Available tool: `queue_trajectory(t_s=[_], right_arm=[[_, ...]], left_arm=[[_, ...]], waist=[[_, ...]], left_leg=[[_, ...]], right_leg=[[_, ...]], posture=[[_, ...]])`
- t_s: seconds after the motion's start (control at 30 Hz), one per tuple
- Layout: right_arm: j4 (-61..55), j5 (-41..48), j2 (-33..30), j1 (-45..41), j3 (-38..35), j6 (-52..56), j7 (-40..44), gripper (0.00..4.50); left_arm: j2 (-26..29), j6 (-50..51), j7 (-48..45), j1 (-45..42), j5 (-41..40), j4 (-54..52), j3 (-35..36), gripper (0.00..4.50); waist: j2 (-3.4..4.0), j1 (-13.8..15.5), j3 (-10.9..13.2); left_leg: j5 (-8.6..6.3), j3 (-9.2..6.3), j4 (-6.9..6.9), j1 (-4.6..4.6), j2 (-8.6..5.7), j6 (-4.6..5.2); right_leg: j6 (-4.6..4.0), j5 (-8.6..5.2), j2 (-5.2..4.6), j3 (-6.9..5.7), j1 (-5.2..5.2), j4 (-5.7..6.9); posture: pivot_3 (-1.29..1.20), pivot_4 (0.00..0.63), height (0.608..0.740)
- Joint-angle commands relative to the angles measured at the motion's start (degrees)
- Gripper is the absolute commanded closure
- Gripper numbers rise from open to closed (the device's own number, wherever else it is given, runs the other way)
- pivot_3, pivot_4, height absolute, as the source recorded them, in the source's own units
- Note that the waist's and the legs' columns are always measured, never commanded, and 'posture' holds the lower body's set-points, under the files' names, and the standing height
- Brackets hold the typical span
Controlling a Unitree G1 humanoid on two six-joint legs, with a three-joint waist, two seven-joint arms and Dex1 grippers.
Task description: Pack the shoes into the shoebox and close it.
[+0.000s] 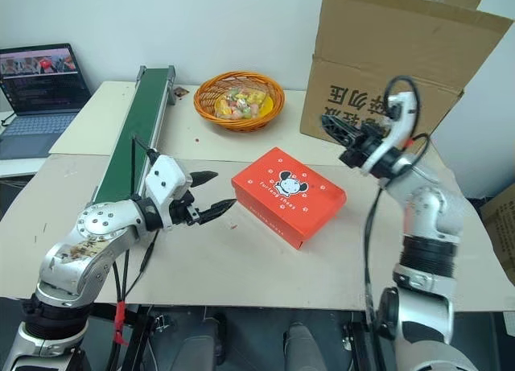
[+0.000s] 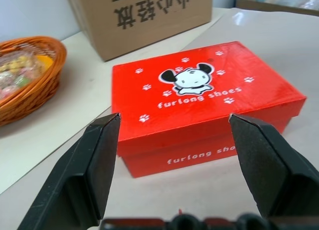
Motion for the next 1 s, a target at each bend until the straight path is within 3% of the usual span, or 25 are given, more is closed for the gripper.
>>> queue_trajectory(t_s=[0.03,0.07,0.17,0.23,0.27,0.33,0.53,1.0], right_arm=[[1.5,-11.1,-3.9,6.7,3.5,-8.5,-4.6,4.46],[1.6,-11.5,-3.9,7.9,3.0,-9.8,-5.1,4.46],[-2.6,-6.6,-1.4,11.1,1.0,-8.9,-2.8,3.75],[-2.8,-7.0,-0.3,11.9,0.4,-10.2,-4.4,3.02],[-3.1,-7.1,0.2,12.2,-0.1,-10.9,-5.0,2.69],[-3.8,-6.5,1.0,12.5,-0.9,-11.7,-5.7,2.08],[-2.6,-6.8,1.4,12.0,-0.7,-12.7,-6.8,0.07],[0.5,-9.9,1.3,9.7,1.7,-13.7,-9.2,0.07]], left_arm=[[-4.0,-3.9,9.7,1.0,5.9,-0.8,2.5,0.77],[-5.2,-4.8,12.2,1.4,7.6,-0.9,2.6,0.77],[-9.8,-5.3,19.0,4.9,11.4,-3.5,1.9,0.77],[-12.3,-5.7,21.6,7.0,12.8,-4.6,1.5,0.77],[-13.1,-6.1,22.2,8.0,13.4,-4.7,1.0,0.30],[-14.1,-6.8,23.1,9.2,14.5,-4.5,0.5,0.02],[-14.9,-9.5,24.0,9.7,15.2,-1.6,3.0,0.00],[-15.7,-8.9,25.1,4.5,14.0,3.2,7.8,0.00]], waist=[[-0.01,0.1,0.0],[0.00,0.2,0.0],[0.04,-0.4,0.0],[0.04,-0.9,0.0],[0.04,-1.0,0.0],[0.04,-0.9,0.0],[0.04,-0.8,0.0],[0.04,-0.9,0.0]], left_leg=[[0.00,0.01,0.03,0.03,-0.02,0.00],[0.00,0.01,0.06,0.02,-0.02,-0.01],[0.02,0.06,0.08,0.00,-0.08,0.03],[0.03,0.05,0.03,0.00,-0.07,0.05],[0.03,0.04,0.04,0.01,-0.07,0.05],[0.03,0.01,0.04,0.02,-0.07,0.05],[0.02,0.02,0.08,0.03,-0.07,0.03],[0.03,0.03,0.04,0.00,-0.08,0.03]], right_leg=[[0.03,0.02,-0.03,0.02,-0.02,-0.05],[0.05,0.03,-0.04,0.02,-0.03,-0.07],[0.26,0.15,-0.04,0.22,0.07,-0.14],[0.32,0.18,-0.01,0.22,0.07,-0.13],[0.32,0.18,-0.01,0.22,0.09,-0.10],[0.32,0.18,0.01,0.18,0.07,-0.07],[0.36,0.19,-0.01,0.19,0.11,-0.18],[0.34,0.21,-0.01,0.18,0.09,-0.18]], posture=[[0.00,0.150,0.721],[0.00,0.150,0.721],[0.00,0.150,0.721],[0.00,0.150,0.721],[0.00,0.150,0.721],[0.00,0.150,0.721],[0.00,0.150,0.721],[0.00,0.150,0.721]])
